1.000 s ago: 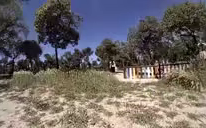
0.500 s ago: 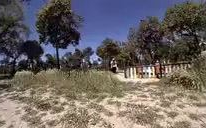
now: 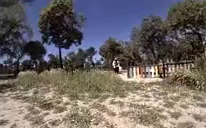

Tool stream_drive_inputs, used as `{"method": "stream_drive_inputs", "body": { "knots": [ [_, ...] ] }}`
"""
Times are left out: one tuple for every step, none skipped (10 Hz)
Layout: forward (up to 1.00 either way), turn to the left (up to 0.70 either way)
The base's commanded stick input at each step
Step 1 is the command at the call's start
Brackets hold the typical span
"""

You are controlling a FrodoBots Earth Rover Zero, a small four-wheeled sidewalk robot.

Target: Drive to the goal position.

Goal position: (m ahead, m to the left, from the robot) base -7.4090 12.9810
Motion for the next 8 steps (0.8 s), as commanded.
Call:
{"method": "stream_drive_inputs", "body": {
  "knots": [
    [0.00,0.85],
    [0.00,0.85],
    [0.00,0.85],
    [0.00,0.85],
    [0.00,0.85],
    [0.00,0.85],
    [0.00,0.85],
    [0.00,0.85]
  ]
}}
